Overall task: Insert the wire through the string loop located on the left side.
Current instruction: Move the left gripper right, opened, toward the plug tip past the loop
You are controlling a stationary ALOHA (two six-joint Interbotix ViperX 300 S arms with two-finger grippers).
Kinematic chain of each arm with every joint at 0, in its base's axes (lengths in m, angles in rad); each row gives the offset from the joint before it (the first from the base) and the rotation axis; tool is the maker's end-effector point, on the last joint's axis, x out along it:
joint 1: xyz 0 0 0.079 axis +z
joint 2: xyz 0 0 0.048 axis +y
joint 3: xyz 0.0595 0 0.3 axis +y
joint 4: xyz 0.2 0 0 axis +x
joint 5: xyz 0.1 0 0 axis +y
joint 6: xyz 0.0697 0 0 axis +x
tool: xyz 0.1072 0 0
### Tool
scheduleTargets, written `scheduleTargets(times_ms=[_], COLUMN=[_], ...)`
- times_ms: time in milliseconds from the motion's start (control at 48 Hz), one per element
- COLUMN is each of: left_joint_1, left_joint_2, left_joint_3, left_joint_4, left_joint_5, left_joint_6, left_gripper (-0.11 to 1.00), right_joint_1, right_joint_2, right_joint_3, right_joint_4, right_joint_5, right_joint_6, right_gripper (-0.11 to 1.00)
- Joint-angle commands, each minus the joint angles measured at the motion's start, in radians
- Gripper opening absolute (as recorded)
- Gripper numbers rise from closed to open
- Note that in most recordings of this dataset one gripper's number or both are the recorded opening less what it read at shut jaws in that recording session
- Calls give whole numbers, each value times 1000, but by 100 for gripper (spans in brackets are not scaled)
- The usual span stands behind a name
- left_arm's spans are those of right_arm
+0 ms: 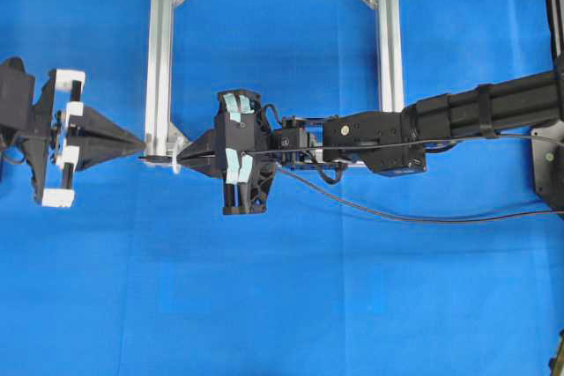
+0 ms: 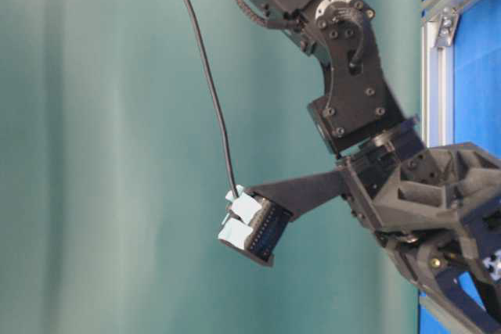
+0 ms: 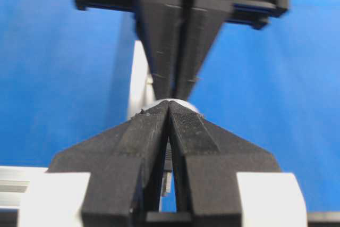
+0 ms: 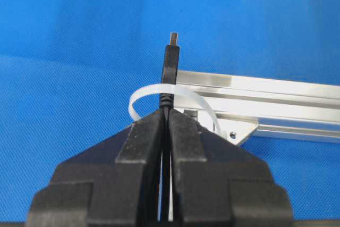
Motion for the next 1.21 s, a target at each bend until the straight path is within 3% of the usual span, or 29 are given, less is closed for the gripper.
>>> scheduleTargets(times_ms=[0, 333, 437, 604, 666, 854, 1187], left_joint_1=[-11, -11, -12, -17, -17, -18, -18], left_joint_2=[-6, -5, -2, 0, -2, 25, 282], left_joint_3=[-8, -8, -14, -20, -18, -23, -106], left_joint_4=[3, 3, 3, 3, 3, 3, 3], left_joint_5=[-3, -2, -2, -2, -2, 9, 3], left_joint_6=[2, 17, 8, 9, 9, 9, 17], left_gripper=[0, 5, 29, 79, 90, 89, 89], right_joint_1=[-3, -3, -3, -3, -3, -3, -6], right_joint_2=[-25, -25, -23, -25, -25, -25, -23], right_joint_3=[-18, -18, -18, -17, -17, -17, -17], right_joint_4=[0, 0, 0, 0, 0, 0, 0], right_joint_5=[-8, -8, -9, -8, -8, -8, -8], right_joint_6=[2, 2, 0, 0, 2, 2, 2], right_gripper=[0, 0, 0, 0, 0, 0, 0])
